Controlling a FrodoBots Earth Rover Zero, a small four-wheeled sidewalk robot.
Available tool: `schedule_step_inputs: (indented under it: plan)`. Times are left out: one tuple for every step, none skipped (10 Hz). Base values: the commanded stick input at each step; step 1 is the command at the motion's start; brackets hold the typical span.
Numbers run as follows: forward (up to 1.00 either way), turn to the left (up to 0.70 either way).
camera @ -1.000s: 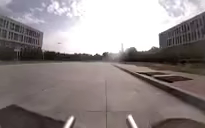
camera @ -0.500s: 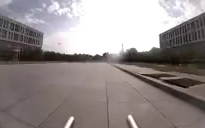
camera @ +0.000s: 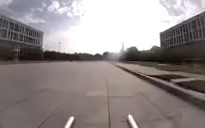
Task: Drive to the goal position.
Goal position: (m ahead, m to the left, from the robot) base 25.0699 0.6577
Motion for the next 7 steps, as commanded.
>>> schedule_step_inputs:
  plan:
    - [1.0, 0.0]
    - [1.0, 0.0]
    - [1.0, 0.0]
    - [1.0, 0.0]
    - [1.0, 0.0]
    - [1.0, 0.0]
    - [1.0, 0.0]
